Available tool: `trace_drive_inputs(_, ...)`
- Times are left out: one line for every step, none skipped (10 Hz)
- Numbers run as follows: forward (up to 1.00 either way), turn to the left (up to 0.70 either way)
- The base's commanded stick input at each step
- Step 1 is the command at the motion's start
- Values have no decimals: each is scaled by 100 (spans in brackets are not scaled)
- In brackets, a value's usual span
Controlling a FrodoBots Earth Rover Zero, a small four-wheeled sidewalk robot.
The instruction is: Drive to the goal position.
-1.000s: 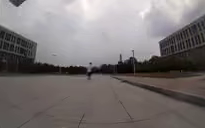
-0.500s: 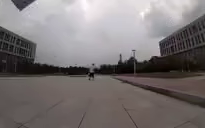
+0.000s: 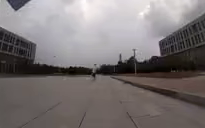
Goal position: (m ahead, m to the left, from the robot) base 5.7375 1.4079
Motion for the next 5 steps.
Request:
trace_drive_inputs(70, 0)
trace_drive_inputs(70, 0)
trace_drive_inputs(70, 0)
trace_drive_inputs(70, 0)
trace_drive_inputs(70, 0)
